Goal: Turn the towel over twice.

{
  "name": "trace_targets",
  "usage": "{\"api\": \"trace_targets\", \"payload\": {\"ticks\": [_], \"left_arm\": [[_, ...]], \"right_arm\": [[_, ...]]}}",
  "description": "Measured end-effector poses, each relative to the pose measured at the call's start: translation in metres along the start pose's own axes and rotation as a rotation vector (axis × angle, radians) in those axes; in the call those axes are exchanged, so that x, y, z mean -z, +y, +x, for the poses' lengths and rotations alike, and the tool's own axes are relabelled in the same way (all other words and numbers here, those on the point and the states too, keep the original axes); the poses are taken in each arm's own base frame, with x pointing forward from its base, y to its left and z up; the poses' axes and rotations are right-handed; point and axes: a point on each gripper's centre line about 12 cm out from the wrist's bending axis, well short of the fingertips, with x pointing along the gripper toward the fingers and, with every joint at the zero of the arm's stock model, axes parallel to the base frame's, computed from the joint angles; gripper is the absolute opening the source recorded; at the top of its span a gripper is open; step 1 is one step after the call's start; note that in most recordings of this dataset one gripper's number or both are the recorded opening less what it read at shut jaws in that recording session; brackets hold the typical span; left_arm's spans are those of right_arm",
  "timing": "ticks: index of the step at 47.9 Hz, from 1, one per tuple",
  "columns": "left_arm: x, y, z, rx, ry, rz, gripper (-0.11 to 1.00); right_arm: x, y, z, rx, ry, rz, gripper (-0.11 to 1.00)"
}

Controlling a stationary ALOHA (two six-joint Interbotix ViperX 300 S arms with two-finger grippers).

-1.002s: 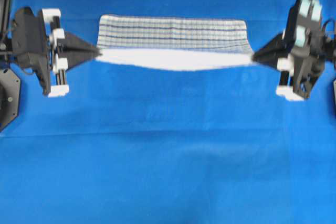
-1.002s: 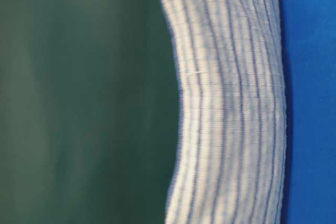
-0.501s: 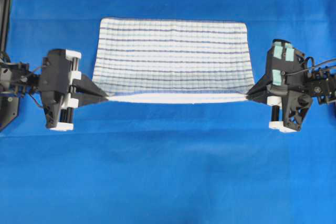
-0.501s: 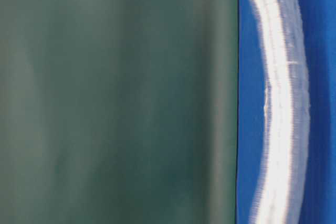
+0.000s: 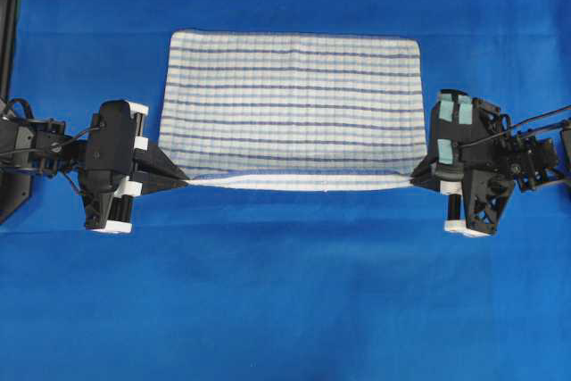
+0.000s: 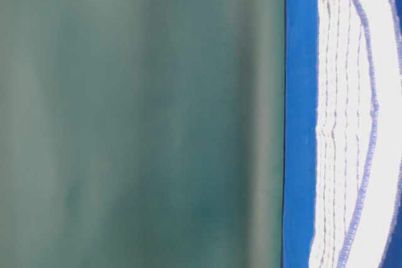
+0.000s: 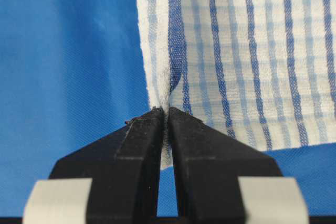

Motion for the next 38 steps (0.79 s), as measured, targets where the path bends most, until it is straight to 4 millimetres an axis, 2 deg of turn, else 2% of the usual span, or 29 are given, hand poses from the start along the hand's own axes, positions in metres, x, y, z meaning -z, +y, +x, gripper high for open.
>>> {"api": "trace_targets", "payload": {"ticks": [11, 14, 17, 25, 27, 29, 31, 38], "left_arm": [[0.0043, -0.0004, 0.0023, 0.001, 0.018, 0.001, 0.02], [0.0047, 0.0000, 0.0031, 0.000, 0.021, 0.000, 0.06], [0.0035, -0.0004, 0.0034, 0.001, 0.018, -0.001, 0.17], [0.0018, -0.0004, 0.0039, 0.001, 0.015, -0.014, 0.65], [0.0014, -0.0004, 0.0040, 0.001, 0.015, -0.015, 0.76], [0.0018, -0.0004, 0.0040, 0.001, 0.018, -0.019, 0.84], [0.0012, -0.0005, 0.0037, 0.001, 0.020, -0.019, 0.86], [-0.0029, -0.0005, 0.0012, 0.002, 0.028, -0.012, 0.81]], "right_arm": [[-0.0001, 0.0014, 0.0040, -0.010, -0.006, 0.000, 0.08], [-0.0002, 0.0015, 0.0044, -0.011, -0.007, -0.002, 0.08], [-0.0002, 0.0015, 0.0044, -0.011, -0.007, -0.002, 0.11], [-0.0002, 0.0015, 0.0044, -0.011, -0.007, -0.002, 0.58], [-0.0001, 0.0014, 0.0044, -0.010, -0.006, -0.002, 0.65], [-0.0003, 0.0014, 0.0040, -0.010, -0.007, -0.003, 0.68], [-0.0008, 0.0016, 0.0043, -0.011, -0.009, -0.003, 0.66], [-0.0043, 0.0020, 0.0022, -0.010, -0.018, -0.012, 0.63]]}}
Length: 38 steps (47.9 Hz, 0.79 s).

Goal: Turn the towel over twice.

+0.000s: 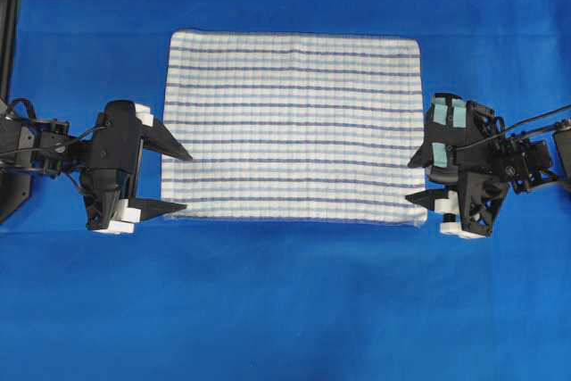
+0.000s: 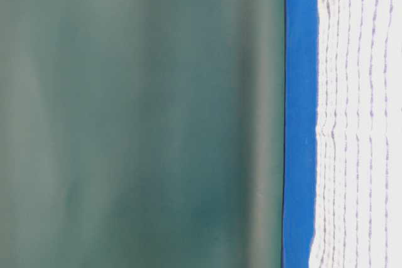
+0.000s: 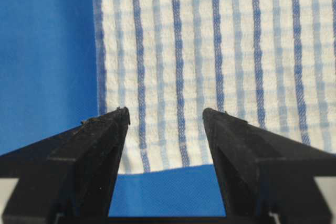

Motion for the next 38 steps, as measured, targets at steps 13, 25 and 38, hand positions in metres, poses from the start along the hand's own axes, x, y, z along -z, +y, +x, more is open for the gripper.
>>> {"api": "trace_targets", "payload": {"ticks": [13, 25, 38], "left_arm": [[-0.030, 0.001, -0.020, -0.004, -0.080, 0.006, 0.79], [-0.053, 0.016, -0.057, -0.060, -0.197, -0.021, 0.78], [-0.058, 0.025, -0.103, -0.111, -0.291, -0.035, 0.78]], "right_arm": [[-0.022, -0.004, -0.027, 0.005, -0.105, -0.020, 0.62], [-0.037, -0.020, -0.079, 0.040, -0.271, -0.022, 0.62], [-0.030, -0.032, -0.134, 0.078, -0.424, -0.043, 0.61]]}}
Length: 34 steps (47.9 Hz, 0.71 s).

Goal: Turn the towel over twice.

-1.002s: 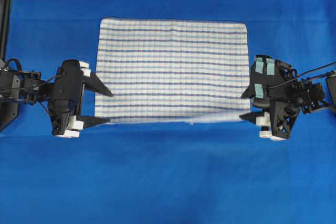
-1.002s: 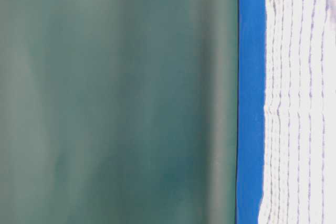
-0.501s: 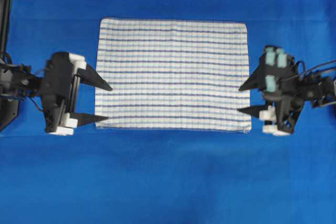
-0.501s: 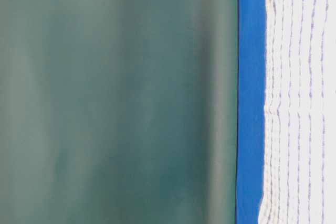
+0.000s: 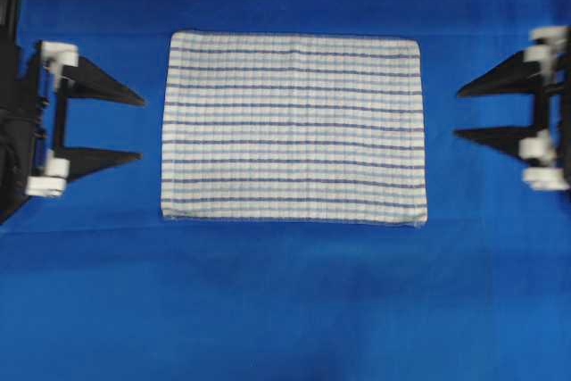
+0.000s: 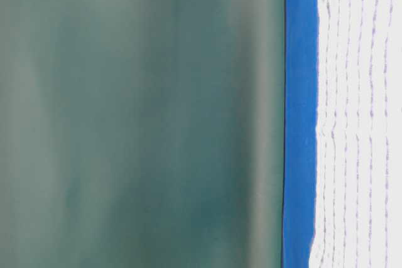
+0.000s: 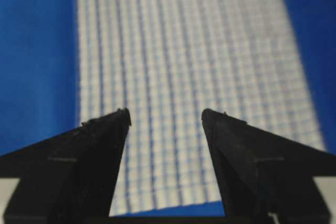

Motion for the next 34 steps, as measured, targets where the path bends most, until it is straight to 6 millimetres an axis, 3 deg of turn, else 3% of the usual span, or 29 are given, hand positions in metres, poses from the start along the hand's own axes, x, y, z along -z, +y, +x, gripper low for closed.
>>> {"api": "trace_targets", "payload": {"ticks": [7, 16, 27, 34], "left_arm": [[0.001, 0.006, -0.019, -0.029, -0.002, -0.009, 0.78], [0.015, 0.007, -0.040, -0.039, -0.022, -0.008, 0.78], [0.040, 0.006, -0.052, -0.039, -0.035, -0.011, 0.78], [0.050, 0.006, -0.053, -0.039, -0.032, -0.011, 0.78]], "right_arm": [[0.005, -0.010, -0.025, 0.028, -0.061, -0.004, 0.60], [0.031, -0.022, -0.045, 0.056, -0.115, 0.036, 0.60], [0.073, -0.032, -0.046, 0.090, -0.122, 0.092, 0.60], [0.082, -0.032, -0.043, 0.079, -0.141, 0.116, 0.58]]}}
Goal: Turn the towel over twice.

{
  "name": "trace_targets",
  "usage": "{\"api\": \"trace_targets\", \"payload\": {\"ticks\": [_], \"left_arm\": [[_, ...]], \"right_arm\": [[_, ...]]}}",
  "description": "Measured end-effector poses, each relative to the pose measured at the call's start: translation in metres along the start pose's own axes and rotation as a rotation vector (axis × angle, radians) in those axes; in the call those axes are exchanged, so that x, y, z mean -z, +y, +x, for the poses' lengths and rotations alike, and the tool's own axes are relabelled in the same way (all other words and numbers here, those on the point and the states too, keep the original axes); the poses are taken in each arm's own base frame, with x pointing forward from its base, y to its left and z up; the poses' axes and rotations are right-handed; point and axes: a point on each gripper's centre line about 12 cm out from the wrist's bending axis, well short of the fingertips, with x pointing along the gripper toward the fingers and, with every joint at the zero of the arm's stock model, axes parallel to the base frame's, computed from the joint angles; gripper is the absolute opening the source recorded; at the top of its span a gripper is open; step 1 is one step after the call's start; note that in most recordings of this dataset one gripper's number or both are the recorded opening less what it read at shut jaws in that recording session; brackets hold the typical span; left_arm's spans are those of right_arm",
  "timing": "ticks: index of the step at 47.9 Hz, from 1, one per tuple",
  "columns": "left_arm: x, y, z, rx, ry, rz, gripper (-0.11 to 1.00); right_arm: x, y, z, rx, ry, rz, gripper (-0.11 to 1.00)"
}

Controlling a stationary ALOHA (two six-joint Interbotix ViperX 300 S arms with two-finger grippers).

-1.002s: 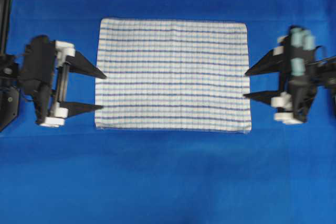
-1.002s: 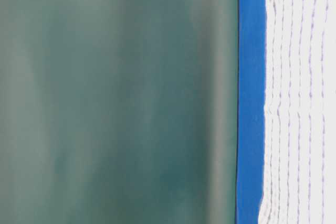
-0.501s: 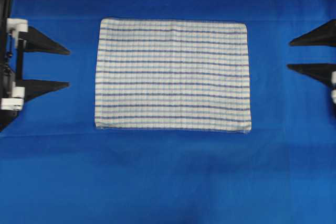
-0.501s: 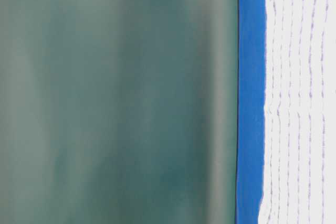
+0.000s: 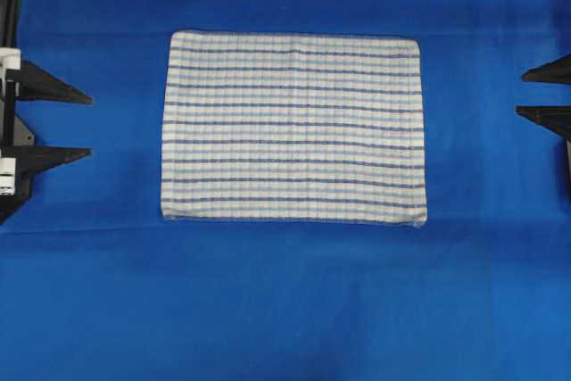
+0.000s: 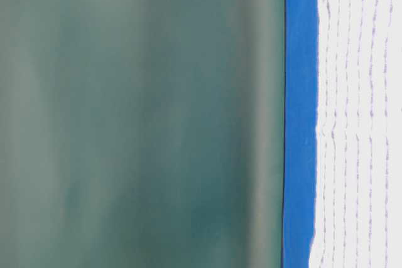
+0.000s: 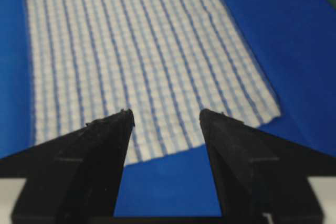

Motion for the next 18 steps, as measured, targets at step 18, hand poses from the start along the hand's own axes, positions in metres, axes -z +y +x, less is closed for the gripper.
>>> {"api": "trace_targets", "payload": {"ticks": [18], "left_arm": [[0.0011, 0.0000, -0.0007, 0.000, -0.006, 0.002, 0.78]], "right_arm": [[0.0066, 0.0030, 0.0056, -0.025, 0.007, 0.007, 0.55]]}}
